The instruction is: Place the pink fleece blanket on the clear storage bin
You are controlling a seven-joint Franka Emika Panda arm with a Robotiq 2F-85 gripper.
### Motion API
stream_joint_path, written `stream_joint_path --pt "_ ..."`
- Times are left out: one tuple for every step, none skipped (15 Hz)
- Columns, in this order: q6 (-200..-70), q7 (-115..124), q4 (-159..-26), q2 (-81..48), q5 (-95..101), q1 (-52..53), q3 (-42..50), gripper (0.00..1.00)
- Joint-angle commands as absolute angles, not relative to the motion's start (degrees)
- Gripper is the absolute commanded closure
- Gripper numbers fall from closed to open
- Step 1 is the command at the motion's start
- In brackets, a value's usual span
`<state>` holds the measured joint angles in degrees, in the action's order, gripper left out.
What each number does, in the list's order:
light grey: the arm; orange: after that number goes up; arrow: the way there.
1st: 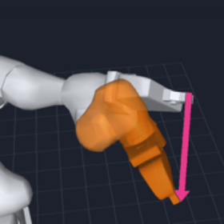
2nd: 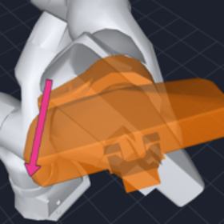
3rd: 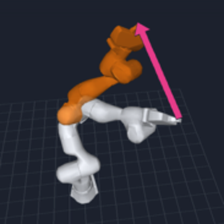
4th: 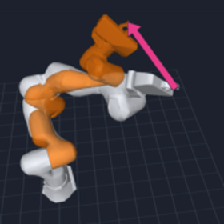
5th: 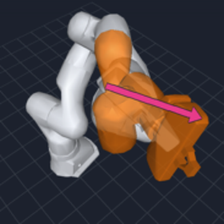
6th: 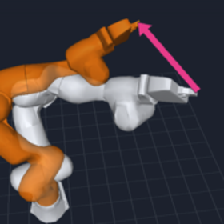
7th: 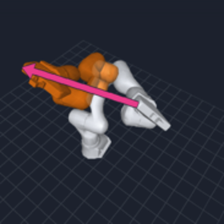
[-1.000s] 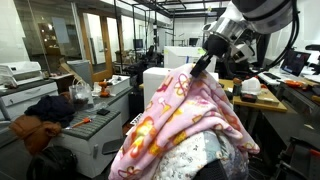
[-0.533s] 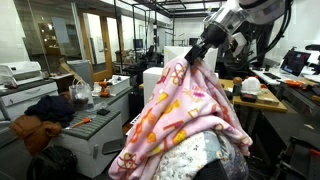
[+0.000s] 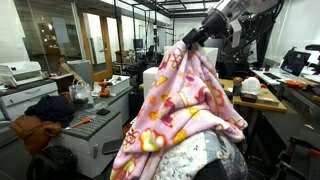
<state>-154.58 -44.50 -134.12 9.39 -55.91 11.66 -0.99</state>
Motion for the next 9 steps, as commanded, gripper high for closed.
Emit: stream_joint_path --pt "-153.4 -43.5 -131.8 11.1 -58.5 11.3 0.3 1.00" --pt "-153.5 -43.1 -131.4 11.3 -58.3 11.2 0.7 1.00" --pt "-153.5 -42.8 -131.0 11.5 -58.1 11.0 1.0 1.00" --pt "-153.7 -42.4 -130.8 11.8 -58.1 11.0 1.4 1.00" --pt "-153.8 -40.6 -130.8 12.9 -57.4 10.9 1.3 1.00" --pt "-154.3 -37.9 -131.3 14.6 -56.1 10.8 0.6 1.00" --pt "-154.4 -36.2 -131.1 15.3 -55.6 10.6 0.5 1.00" --pt "-154.4 -34.3 -131.0 16.1 -55.0 10.5 0.3 1.00" --pt "-154.5 -32.3 -130.9 17.0 -54.3 10.4 0.1 1.00"
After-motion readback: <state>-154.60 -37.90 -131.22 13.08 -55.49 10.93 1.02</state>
